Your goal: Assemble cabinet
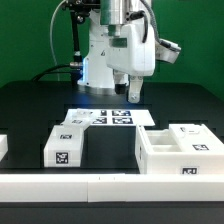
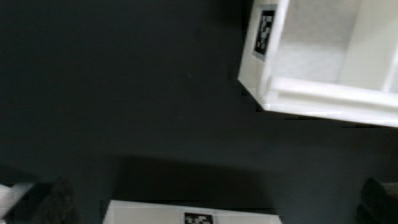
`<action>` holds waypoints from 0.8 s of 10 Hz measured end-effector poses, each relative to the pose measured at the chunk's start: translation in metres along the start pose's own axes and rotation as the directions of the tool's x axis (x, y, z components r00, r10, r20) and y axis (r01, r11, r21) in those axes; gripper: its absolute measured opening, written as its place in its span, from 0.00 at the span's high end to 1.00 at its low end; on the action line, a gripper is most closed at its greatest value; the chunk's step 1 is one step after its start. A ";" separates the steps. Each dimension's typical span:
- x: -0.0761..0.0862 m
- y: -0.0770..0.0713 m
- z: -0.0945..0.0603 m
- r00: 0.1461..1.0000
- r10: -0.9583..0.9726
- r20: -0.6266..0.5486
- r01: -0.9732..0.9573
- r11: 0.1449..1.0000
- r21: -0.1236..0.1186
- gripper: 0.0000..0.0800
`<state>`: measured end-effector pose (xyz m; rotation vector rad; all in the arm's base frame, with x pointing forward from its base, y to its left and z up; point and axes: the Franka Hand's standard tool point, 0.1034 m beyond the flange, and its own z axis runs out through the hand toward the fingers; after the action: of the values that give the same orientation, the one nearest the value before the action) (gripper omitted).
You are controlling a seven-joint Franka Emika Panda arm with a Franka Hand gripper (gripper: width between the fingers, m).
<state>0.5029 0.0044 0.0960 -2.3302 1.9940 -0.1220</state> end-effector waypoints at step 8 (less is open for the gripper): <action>0.031 0.047 0.015 0.979 0.198 -0.039 -0.198 0.980 0.009 0.01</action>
Offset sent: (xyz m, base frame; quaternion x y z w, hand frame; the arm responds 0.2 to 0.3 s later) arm -0.0586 -0.0541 -0.0156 0.0084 0.0604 0.1811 0.9816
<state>0.4634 -0.0332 0.0764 -2.1265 2.2271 -0.1618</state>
